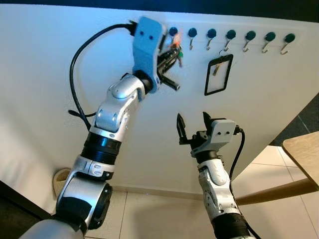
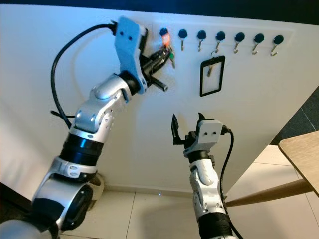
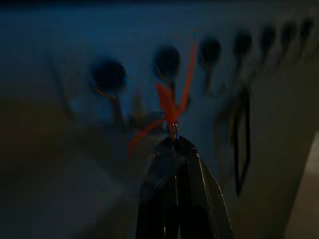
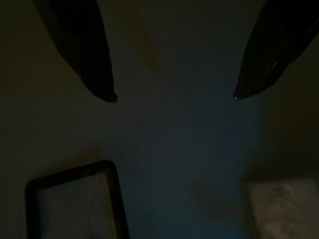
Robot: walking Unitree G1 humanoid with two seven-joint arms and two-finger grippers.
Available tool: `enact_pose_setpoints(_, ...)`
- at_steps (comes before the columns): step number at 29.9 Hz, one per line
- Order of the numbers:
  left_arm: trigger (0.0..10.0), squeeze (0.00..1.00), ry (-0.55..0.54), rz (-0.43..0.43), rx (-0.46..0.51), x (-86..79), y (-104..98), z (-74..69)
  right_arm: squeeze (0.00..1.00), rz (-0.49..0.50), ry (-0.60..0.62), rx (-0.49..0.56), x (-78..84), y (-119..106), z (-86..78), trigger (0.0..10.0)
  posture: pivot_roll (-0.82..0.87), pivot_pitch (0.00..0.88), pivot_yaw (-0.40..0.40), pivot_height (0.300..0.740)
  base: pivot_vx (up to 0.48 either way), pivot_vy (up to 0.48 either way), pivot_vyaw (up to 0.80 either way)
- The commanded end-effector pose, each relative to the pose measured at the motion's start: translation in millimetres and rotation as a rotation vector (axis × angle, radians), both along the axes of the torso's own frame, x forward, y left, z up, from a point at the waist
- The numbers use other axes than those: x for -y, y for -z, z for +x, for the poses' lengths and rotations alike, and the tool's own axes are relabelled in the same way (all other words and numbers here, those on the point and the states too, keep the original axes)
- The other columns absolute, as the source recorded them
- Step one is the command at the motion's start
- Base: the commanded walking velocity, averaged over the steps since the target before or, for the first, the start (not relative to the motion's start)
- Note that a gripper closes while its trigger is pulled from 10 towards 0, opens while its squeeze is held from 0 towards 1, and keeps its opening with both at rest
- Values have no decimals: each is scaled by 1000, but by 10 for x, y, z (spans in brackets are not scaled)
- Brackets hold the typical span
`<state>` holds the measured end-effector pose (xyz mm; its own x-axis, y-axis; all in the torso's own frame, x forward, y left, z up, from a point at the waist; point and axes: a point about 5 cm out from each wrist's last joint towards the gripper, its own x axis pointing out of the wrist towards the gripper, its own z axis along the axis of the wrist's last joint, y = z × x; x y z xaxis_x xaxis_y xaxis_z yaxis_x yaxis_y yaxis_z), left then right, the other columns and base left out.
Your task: Hang keys on a hook
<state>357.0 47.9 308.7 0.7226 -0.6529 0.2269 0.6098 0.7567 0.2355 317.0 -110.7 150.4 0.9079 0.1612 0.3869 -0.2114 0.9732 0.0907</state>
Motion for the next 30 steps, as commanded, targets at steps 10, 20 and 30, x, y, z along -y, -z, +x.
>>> enact_pose_setpoints(10,10000,0,-36,56,-22,-66,51,0,0,0,0,-4,7,8,-11,10000,19,113,-16,740,0,0,0)
enact_pose_setpoints(20,10000,0,-144,-7,-5,-183,12,30,0,-1,6,-4,20,10,-18,10000,16,117,-14,740,0,0,0)
enact_pose_setpoints(30,10000,0,-263,-338,226,-522,-436,-48,0,0,3,-4,12,10,-13,10000,19,117,-16,740,0,0,0)
